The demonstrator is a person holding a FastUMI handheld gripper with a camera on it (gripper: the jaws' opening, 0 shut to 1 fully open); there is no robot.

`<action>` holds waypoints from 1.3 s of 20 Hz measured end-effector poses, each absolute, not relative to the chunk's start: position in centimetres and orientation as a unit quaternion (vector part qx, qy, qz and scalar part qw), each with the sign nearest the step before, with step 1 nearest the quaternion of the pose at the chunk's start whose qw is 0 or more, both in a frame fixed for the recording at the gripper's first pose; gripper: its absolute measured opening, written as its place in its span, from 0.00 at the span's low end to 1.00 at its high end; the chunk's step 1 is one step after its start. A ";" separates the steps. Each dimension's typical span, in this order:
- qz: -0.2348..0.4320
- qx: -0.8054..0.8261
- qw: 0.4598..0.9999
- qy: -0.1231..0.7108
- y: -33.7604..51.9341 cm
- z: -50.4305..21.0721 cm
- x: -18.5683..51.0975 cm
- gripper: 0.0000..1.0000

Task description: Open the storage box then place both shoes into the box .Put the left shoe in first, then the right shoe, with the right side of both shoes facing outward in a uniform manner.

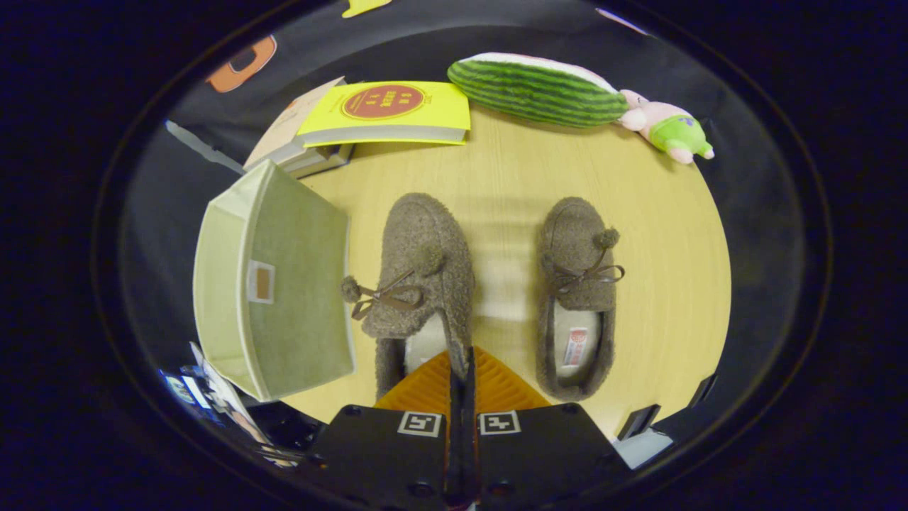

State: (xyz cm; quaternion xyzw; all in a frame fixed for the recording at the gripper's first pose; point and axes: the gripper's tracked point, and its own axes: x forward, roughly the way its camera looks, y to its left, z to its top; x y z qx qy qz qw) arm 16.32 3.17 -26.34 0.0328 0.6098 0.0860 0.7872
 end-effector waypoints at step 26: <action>0.180 0.172 0.837 0.487 30.2 -21.6 15.0 0.06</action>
